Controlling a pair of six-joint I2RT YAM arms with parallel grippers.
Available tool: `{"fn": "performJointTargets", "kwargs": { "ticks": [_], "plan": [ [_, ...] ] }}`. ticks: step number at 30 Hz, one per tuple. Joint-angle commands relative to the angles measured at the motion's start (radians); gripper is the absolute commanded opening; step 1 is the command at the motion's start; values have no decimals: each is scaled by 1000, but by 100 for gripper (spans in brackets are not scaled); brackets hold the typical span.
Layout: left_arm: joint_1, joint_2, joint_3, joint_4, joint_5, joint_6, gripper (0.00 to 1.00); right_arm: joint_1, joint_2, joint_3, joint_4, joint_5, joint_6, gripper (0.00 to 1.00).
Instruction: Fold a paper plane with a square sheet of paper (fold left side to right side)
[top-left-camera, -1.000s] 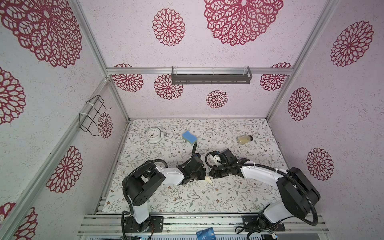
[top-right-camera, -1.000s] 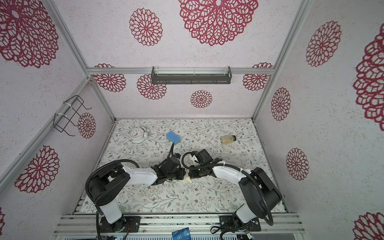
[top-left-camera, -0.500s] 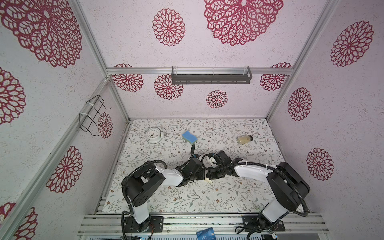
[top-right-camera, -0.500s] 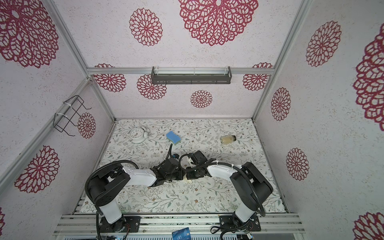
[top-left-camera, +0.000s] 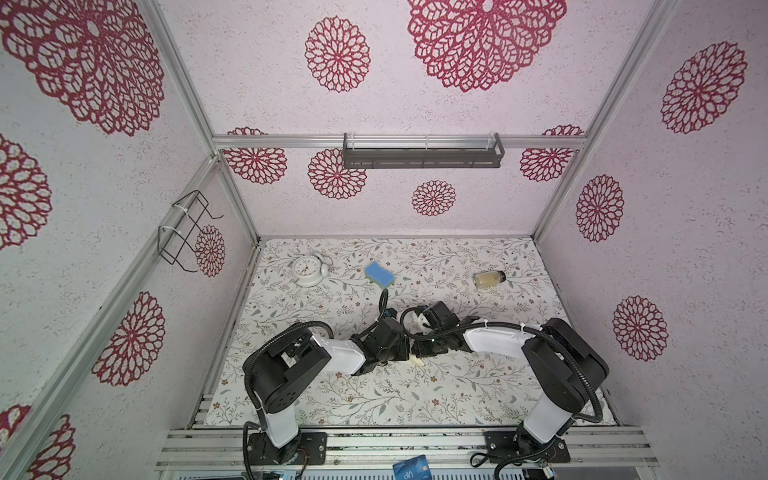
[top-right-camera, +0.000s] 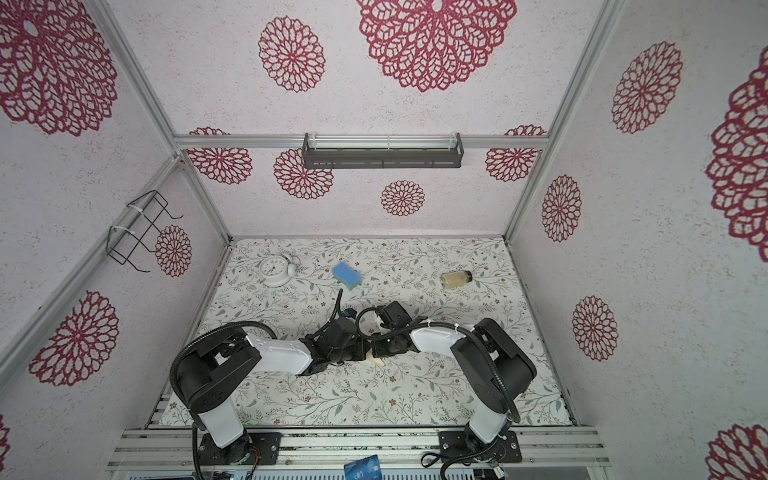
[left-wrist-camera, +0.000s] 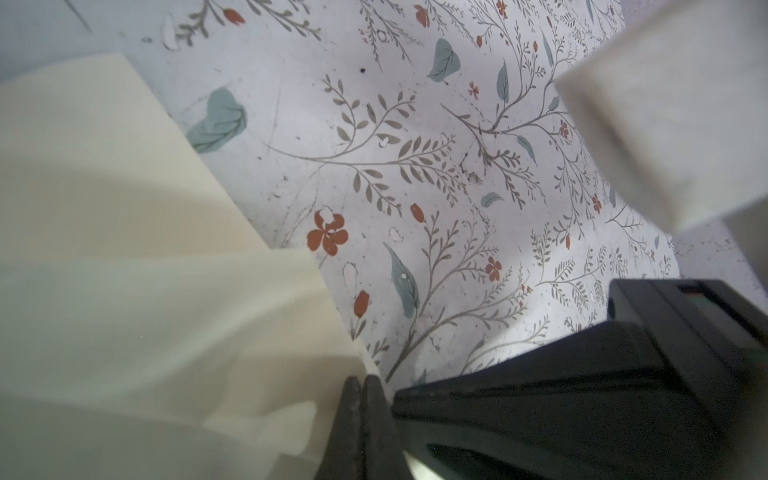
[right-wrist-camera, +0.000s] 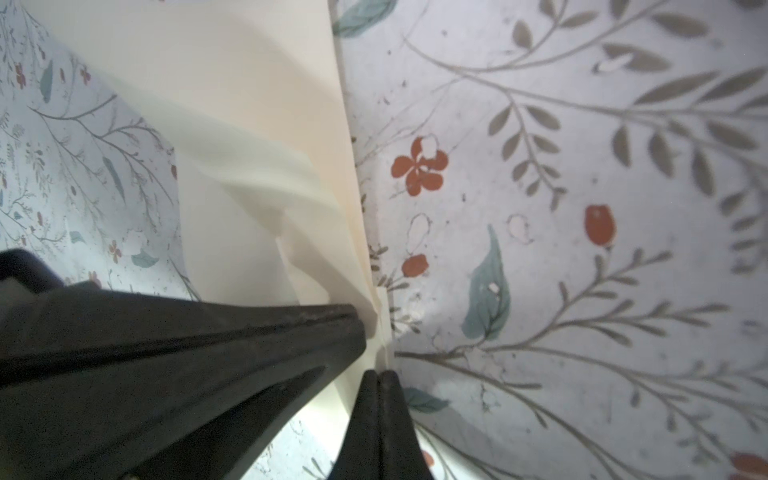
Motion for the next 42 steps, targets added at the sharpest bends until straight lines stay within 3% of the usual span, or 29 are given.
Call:
{"fn": "performJointTargets", "kwargs": {
  "ticks": [1, 12, 19, 35, 42],
  "plan": [
    [-5, 20, -33, -94, -34, -23, 0, 23, -37, -45, -48, 28, -8, 0],
    [-9, 20, -41, -114, -47, -46, 0, 42, -123, -136, -73, 90, -17, 0],
    [-20, 17, -63, -106, -57, -108, 0, 41, -216, -73, -105, 87, 38, 0],
    [-29, 21, -69, -109, -66, -138, 0, 74, -36, 32, -6, 56, 116, 0],
    [-30, 23, -67, -114, -66, -144, 0, 79, -19, -11, -13, 77, 107, 0]
  ]
}}
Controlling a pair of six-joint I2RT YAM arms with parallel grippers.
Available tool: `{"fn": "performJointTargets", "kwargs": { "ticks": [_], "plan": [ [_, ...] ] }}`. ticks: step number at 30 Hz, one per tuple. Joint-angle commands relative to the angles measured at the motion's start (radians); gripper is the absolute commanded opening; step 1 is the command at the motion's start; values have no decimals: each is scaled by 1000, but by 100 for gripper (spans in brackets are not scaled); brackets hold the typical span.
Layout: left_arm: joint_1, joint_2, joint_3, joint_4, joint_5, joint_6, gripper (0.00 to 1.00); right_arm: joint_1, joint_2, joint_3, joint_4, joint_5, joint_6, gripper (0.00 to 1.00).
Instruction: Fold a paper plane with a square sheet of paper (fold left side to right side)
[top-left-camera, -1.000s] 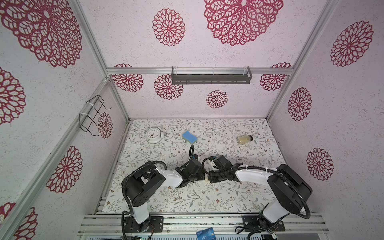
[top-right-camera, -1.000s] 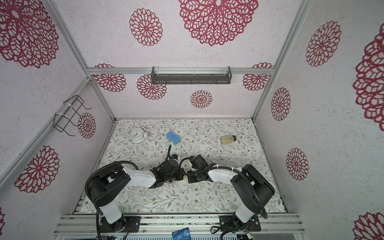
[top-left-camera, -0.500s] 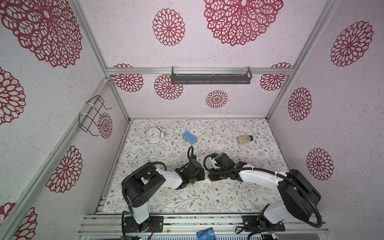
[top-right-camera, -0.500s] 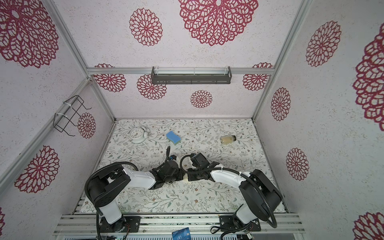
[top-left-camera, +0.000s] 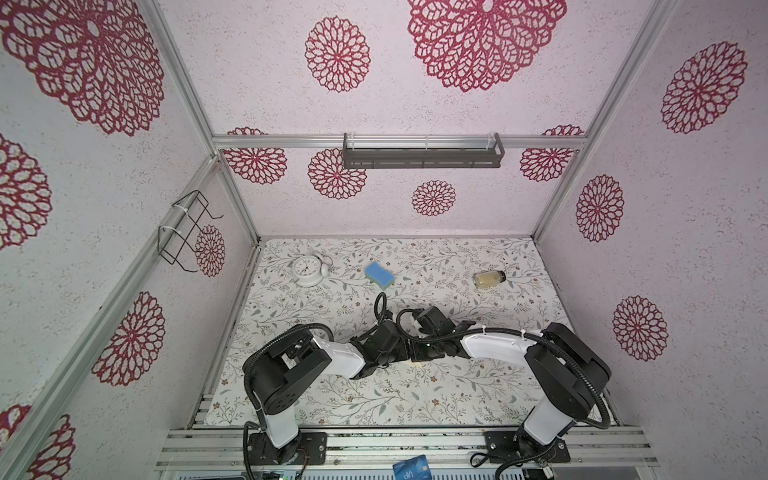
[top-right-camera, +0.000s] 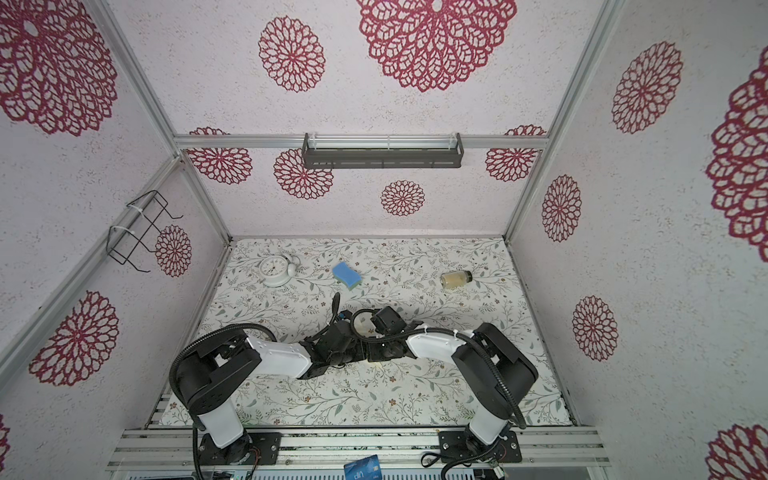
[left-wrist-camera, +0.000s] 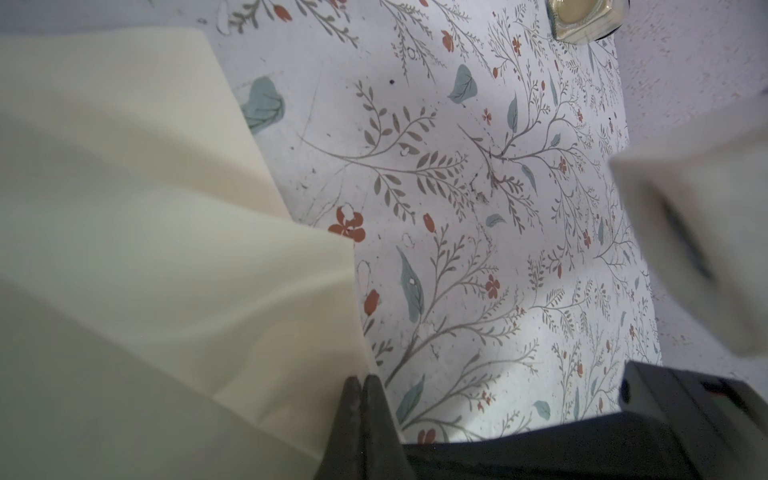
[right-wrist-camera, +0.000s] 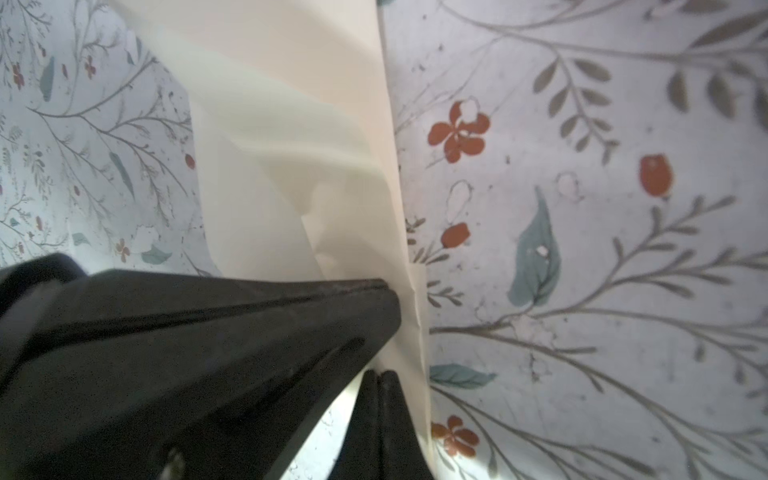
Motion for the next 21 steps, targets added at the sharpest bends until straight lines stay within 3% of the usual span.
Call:
{"fn": "performJointTargets", "kwargs": {
  "ticks": [1, 21],
  "plan": [
    [-9, 29, -39, -156, -18, -15, 0, 8, -5, -29, -1, 13, 9, 0],
    [-9, 26, -36, -192, -22, -35, 0, 11, -132, -269, 24, 35, 34, 0]
  ]
}}
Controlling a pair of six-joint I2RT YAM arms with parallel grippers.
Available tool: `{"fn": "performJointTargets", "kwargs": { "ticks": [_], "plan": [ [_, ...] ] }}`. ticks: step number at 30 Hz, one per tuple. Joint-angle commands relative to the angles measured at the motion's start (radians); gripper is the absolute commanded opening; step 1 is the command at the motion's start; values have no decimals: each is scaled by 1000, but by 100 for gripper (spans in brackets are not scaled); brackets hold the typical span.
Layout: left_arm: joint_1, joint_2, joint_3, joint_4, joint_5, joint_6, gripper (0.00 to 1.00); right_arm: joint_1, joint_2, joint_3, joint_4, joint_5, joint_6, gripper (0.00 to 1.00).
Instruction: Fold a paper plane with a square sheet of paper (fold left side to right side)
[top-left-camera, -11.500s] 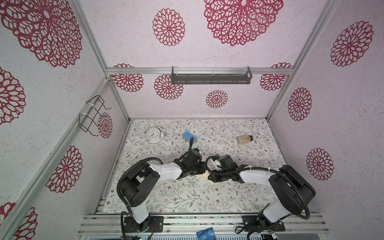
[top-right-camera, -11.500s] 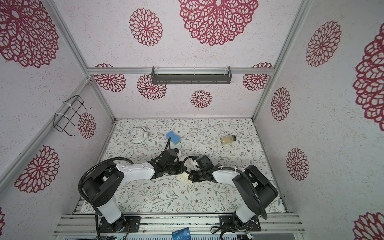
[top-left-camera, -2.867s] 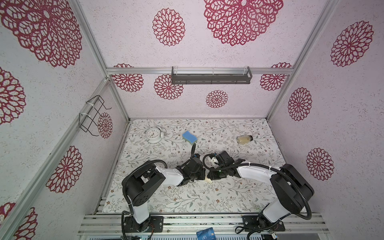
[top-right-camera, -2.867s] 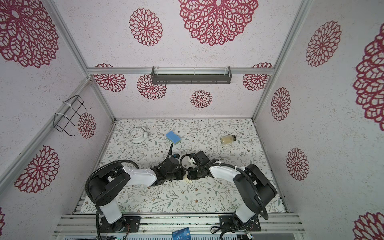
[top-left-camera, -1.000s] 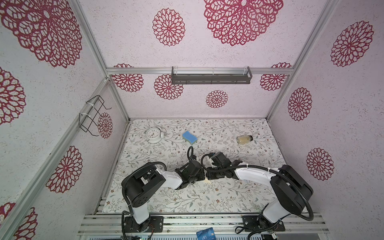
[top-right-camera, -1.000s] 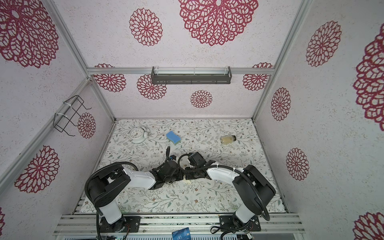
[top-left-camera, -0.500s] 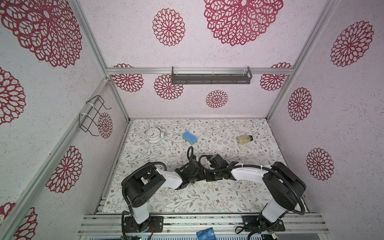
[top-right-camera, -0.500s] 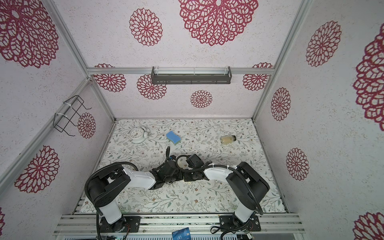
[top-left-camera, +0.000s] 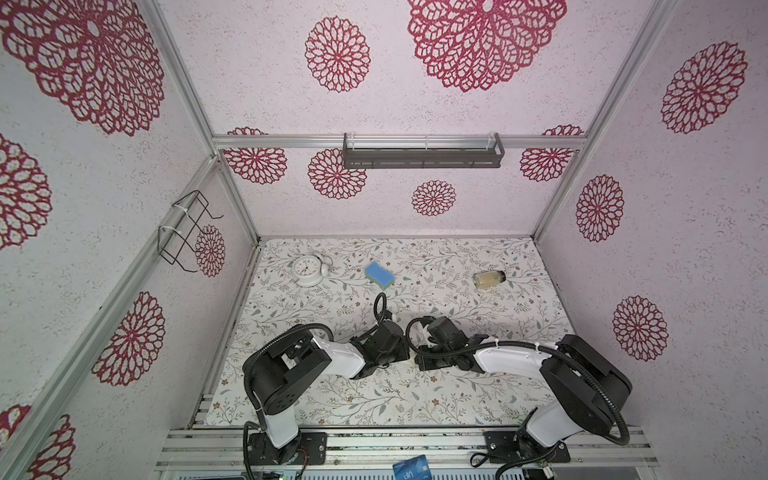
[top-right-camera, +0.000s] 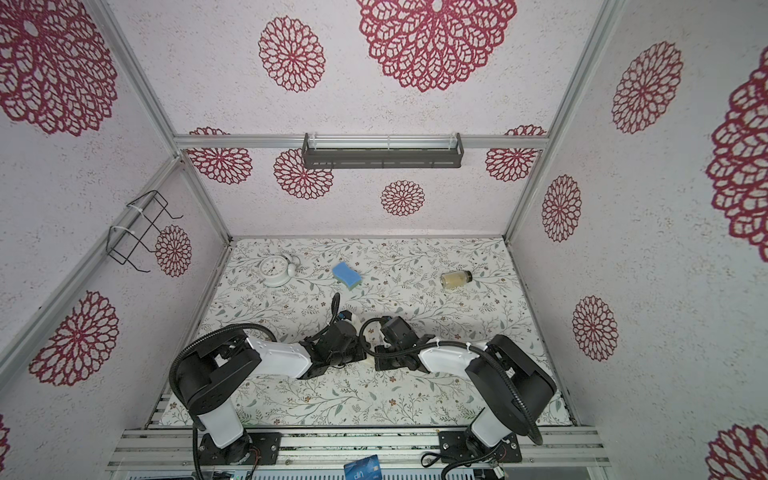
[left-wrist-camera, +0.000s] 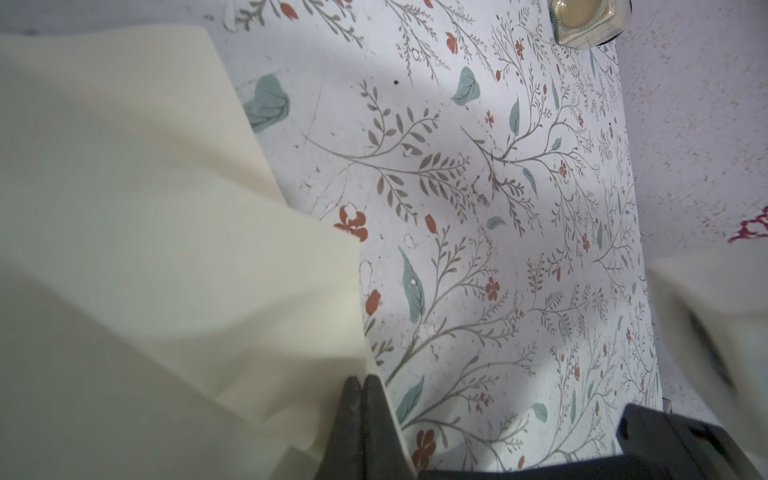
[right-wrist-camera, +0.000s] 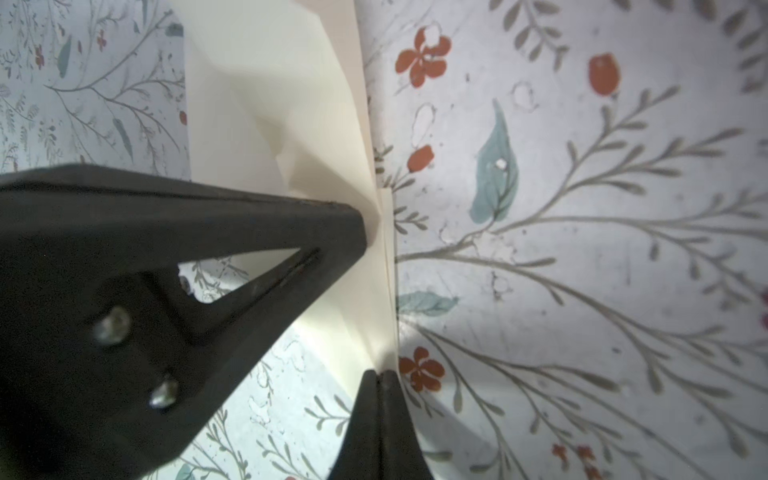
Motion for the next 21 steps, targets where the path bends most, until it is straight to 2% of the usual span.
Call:
{"fn": "performJointTargets", "kwargs": {
  "ticks": [1, 8, 14, 21],
  "plan": [
    [-8, 26, -34, -183, -18, -17, 0, 10, -7, -75, -109, 28, 27, 0],
    [-8, 28, -27, -214, -6, -45, 0, 15, -69, -176, -85, 31, 69, 0],
    [-8, 29, -7, -255, 13, -88, 0, 8, -156, -121, -166, 44, 66, 0],
    [-38, 7, -16, -275, -11, -280, 0, -7, -147, 4, -174, 22, 59, 0]
  ]
}}
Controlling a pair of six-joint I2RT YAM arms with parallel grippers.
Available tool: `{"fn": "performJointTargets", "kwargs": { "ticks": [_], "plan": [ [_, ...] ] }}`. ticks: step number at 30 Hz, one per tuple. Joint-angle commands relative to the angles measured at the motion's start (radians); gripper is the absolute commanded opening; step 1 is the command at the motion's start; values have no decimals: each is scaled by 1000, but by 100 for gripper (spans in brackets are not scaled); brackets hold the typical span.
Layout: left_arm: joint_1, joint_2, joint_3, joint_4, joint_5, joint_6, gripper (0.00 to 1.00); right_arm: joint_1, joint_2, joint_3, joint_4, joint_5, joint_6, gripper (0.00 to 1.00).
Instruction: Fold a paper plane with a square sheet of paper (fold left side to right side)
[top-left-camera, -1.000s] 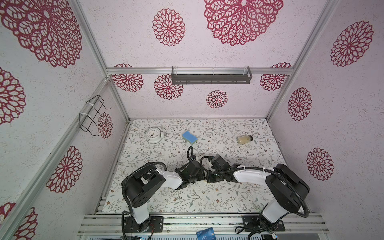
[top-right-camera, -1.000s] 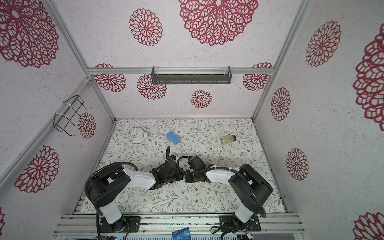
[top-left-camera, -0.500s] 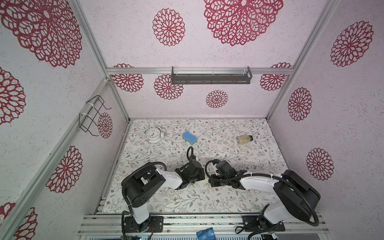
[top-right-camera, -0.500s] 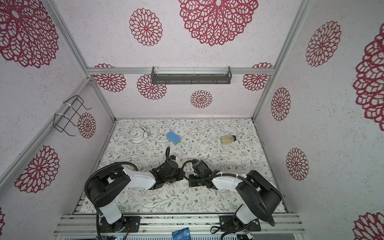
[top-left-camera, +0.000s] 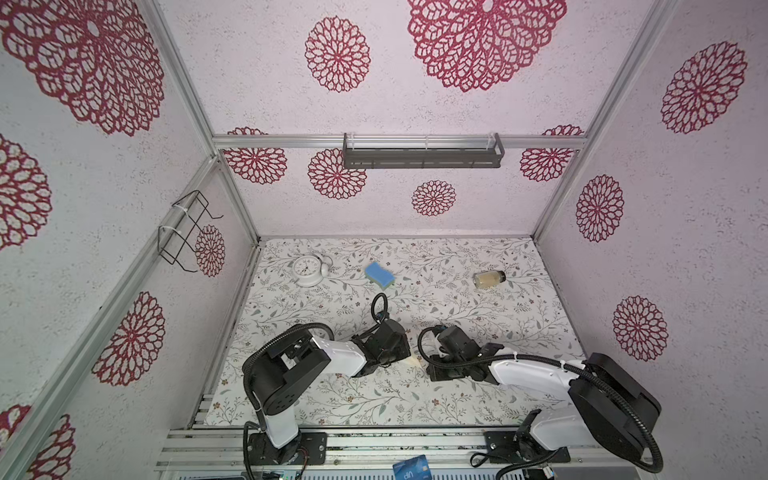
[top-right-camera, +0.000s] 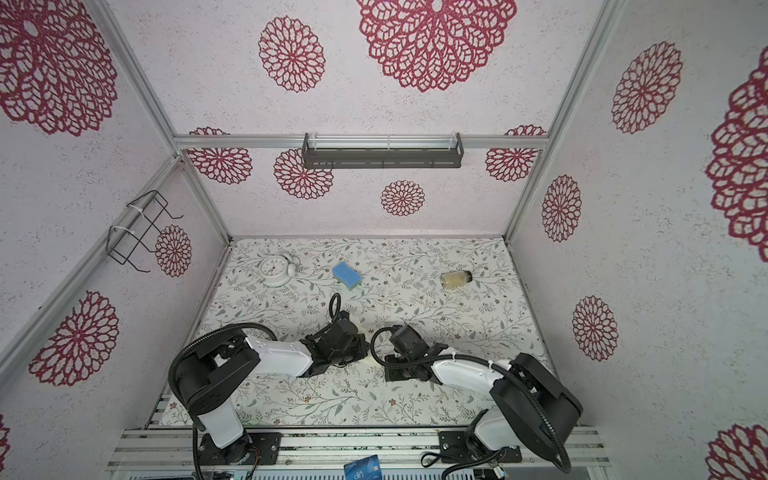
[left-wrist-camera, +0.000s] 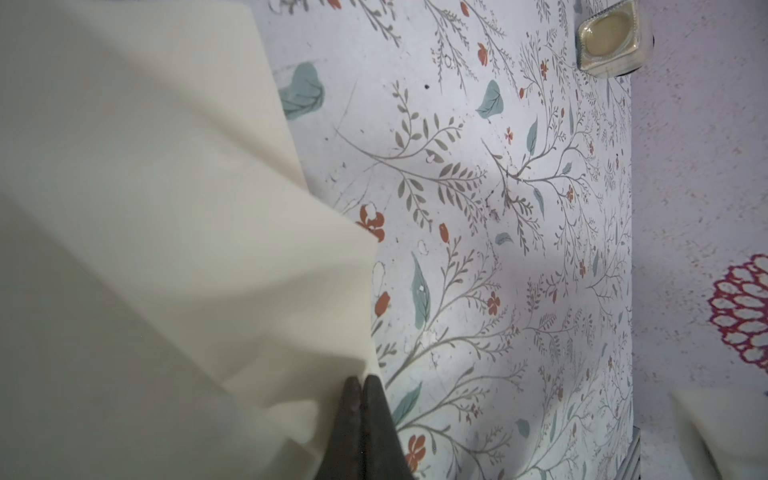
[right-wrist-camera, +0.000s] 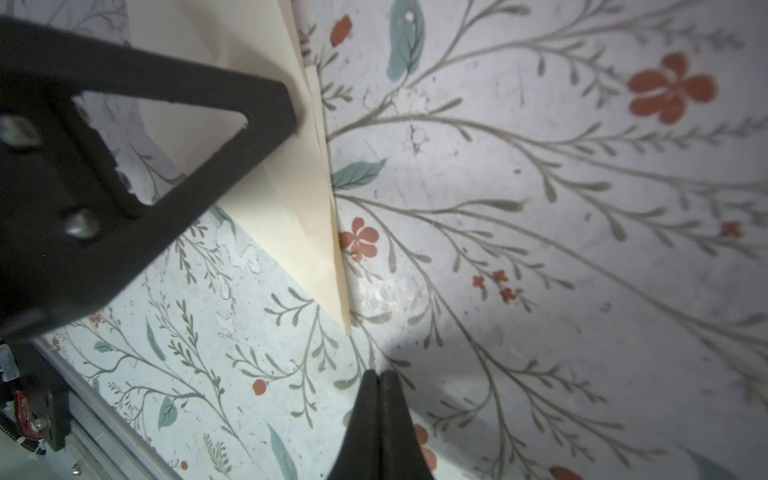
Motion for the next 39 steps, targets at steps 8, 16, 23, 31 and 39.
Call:
{"fn": "performJointTargets", "kwargs": {
  "ticks": [8, 16, 23, 31, 39],
  "plan": [
    [-90, 21, -42, -170, -77, -314, 0, -10, 101, 134, 45, -26, 37, 0],
    [-104, 36, -36, -163, -106, -361, 0, 4, 142, 120, 86, -29, 56, 0],
    [-104, 28, -38, -174, -116, -362, 0, 11, 177, 94, 112, -25, 65, 0],
    [-61, -43, -39, -151, -102, -189, 0, 17, 197, 22, 130, 8, 69, 0],
    [61, -256, -44, -221, 63, 275, 0, 17, 216, -14, 157, 12, 80, 0]
  ]
}}
